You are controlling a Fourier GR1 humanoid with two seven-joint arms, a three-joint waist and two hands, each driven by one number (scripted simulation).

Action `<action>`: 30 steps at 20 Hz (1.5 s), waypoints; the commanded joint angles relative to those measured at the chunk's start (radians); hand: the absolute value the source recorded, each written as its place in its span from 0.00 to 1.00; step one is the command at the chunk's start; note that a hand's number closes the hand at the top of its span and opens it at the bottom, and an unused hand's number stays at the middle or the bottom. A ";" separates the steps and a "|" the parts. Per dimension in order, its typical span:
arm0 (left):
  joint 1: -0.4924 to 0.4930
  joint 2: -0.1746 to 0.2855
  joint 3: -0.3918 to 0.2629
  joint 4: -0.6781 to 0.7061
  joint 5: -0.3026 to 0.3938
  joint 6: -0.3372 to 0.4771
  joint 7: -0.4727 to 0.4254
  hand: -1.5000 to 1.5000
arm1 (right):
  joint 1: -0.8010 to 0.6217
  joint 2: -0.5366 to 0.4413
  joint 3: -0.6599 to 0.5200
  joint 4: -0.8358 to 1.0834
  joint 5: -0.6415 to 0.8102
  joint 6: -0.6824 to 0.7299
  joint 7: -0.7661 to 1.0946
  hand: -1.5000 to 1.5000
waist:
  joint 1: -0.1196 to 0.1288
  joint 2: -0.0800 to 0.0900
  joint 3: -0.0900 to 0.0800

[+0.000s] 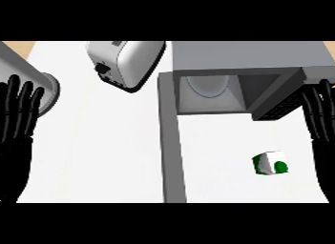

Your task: Pick up the milk, place it into the microwave and close the microwave

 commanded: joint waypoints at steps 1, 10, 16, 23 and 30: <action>-0.035 0.005 0.006 -0.030 0.014 0.014 0.122 0.00 | 0.031 -0.007 -0.036 0.046 0.002 0.009 -0.035 0.00 | 0.023 -0.036 -0.007; 0.082 -0.084 0.030 0.020 0.198 0.030 0.066 0.00 | 0.447 -0.017 -0.096 -0.227 -0.156 0.116 -0.006 0.00 | 0.010 -0.040 -0.008; 0.282 -0.063 0.062 -0.031 0.287 -0.088 -0.039 0.00 | 0.474 0.012 -0.126 -0.181 -0.171 0.146 -0.025 0.00 | 0.025 -0.038 -0.008; 0.353 -0.086 -0.075 -0.025 0.235 -0.030 -0.111 0.00 | 0.569 0.072 -0.127 -0.011 -0.104 0.222 -0.257 0.00 | 0.020 -0.038 -0.007; 0.494 -0.086 -0.125 0.008 0.200 -0.093 -0.265 0.00 | 0.455 0.071 -0.159 0.190 -0.090 0.215 -0.299 0.00 | 0.027 -0.037 -0.008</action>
